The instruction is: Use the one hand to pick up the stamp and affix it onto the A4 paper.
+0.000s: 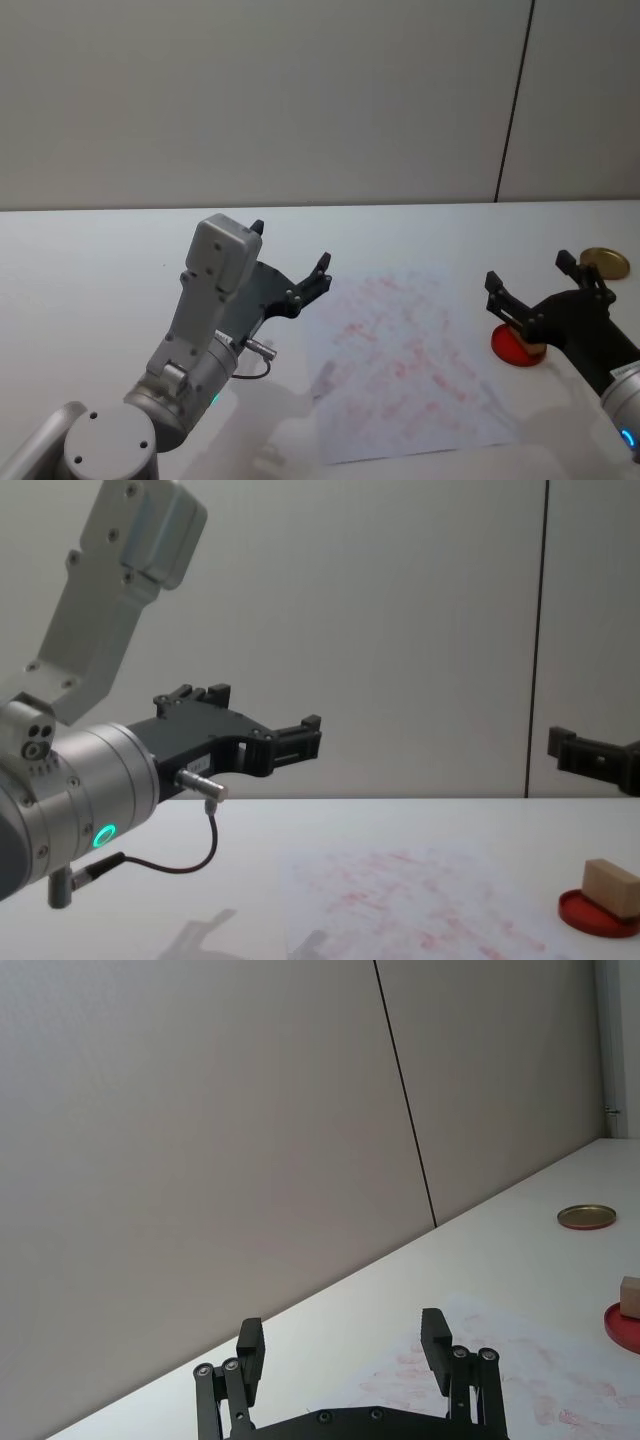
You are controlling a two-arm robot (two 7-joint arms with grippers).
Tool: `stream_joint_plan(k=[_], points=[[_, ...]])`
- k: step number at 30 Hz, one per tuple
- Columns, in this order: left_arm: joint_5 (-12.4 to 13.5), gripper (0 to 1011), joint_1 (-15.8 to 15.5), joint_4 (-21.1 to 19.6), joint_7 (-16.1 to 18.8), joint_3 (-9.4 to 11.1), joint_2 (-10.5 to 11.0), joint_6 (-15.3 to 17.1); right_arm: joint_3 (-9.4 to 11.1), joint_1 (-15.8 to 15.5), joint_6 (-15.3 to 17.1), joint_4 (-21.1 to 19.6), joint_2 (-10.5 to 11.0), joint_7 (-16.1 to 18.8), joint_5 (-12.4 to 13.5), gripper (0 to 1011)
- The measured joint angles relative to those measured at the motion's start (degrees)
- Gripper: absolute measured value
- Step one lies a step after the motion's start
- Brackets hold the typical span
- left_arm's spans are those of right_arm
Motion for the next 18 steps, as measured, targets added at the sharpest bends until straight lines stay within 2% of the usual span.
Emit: stream_joint_plan(k=[18], points=[[0.0,993,0.0,0.0,0.0,0.0,0.0,0.0,0.0,0.0,0.0,0.0,0.0,0.0,0.0,1001]])
